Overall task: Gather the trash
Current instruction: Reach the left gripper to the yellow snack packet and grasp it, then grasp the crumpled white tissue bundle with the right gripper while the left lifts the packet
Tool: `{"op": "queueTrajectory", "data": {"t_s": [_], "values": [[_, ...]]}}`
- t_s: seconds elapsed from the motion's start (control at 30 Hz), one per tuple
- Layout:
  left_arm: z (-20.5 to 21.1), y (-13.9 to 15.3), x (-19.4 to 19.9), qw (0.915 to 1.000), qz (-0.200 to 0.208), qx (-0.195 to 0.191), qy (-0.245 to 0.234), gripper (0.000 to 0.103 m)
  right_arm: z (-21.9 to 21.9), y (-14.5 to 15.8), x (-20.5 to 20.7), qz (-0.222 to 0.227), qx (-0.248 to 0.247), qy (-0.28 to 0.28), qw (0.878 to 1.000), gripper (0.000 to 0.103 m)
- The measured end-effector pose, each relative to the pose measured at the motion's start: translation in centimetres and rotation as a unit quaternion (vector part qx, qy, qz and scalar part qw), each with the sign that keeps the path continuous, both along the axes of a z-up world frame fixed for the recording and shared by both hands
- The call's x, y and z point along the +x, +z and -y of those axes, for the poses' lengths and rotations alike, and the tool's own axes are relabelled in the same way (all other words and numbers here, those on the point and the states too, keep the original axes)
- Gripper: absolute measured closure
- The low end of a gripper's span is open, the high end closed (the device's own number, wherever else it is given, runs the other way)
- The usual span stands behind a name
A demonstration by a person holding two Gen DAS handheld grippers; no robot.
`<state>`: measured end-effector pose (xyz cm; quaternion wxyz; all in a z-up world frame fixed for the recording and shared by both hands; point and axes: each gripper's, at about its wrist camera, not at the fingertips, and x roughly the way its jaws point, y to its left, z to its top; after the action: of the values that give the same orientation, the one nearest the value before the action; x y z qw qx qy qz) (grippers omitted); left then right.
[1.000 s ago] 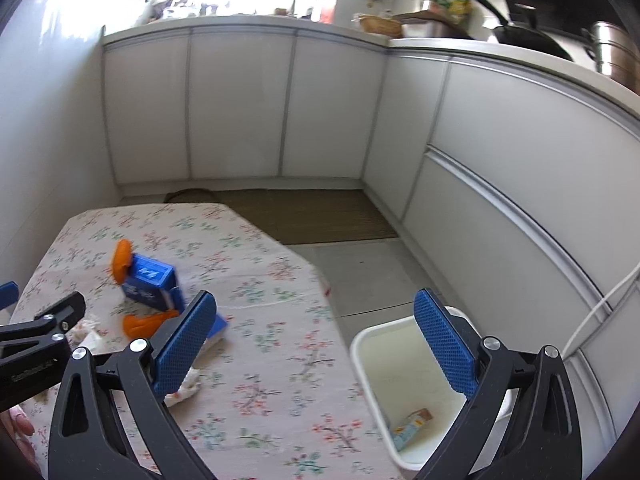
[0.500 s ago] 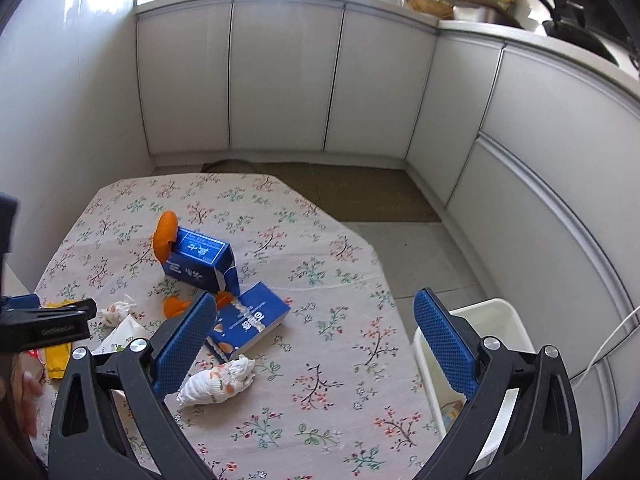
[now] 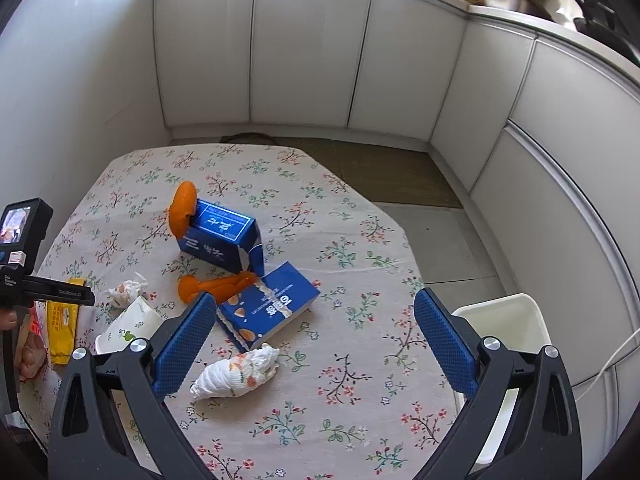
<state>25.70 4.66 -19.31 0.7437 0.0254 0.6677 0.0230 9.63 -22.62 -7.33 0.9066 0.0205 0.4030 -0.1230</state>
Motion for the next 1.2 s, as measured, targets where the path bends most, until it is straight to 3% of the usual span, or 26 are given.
{"op": "queueTrajectory", "data": {"t_s": [0.13, 0.23, 0.37, 0.43, 0.53, 0.73, 1.0, 1.2], "values": [[0.1, -0.4, -0.4, 0.9999, -0.003, -0.007, -0.011, 0.013, 0.1, -1.0, 0.6, -0.023, 0.021, 0.001, 1.0, 0.007], [0.4, 0.0, -0.7, 0.9993, 0.0, -0.033, -0.016, 0.031, 0.4, -2.0, 0.9, -0.043, 0.042, -0.003, 0.998, 0.007], [0.8, 0.7, -1.2, 0.9989, 0.012, -0.038, -0.025, 0.059, 1.1, -3.8, 1.2, -0.078, 0.082, -0.012, 0.993, 0.007], [0.7, 1.0, -1.3, 0.9988, 0.015, -0.042, -0.021, 0.078, 1.5, -4.6, 1.2, -0.095, 0.105, -0.018, 0.99, 0.007], [0.2, 1.4, -1.5, 0.9985, 0.014, -0.053, -0.007, 0.089, 1.9, -5.2, 1.2, -0.107, 0.129, -0.022, 0.986, 0.007], [-2.9, 2.6, -1.3, 0.996, 0.033, -0.081, 0.021, 0.096, 2.0, -5.8, 1.1, -0.12, 0.16, -0.018, 0.98, 0.007], [-3.3, 6.6, -2.8, 0.9909, 0.07, -0.115, 0.01, 0.099, 2.5, -7.3, 1.2, -0.145, 0.215, -0.024, 0.965, 0.007], [0.0, 11.6, -6.6, 0.9756, 0.125, -0.178, -0.03, 0.099, 2.4, -9.4, 1.7, -0.17, 0.27, -0.034, 0.947, 0.007]]}}
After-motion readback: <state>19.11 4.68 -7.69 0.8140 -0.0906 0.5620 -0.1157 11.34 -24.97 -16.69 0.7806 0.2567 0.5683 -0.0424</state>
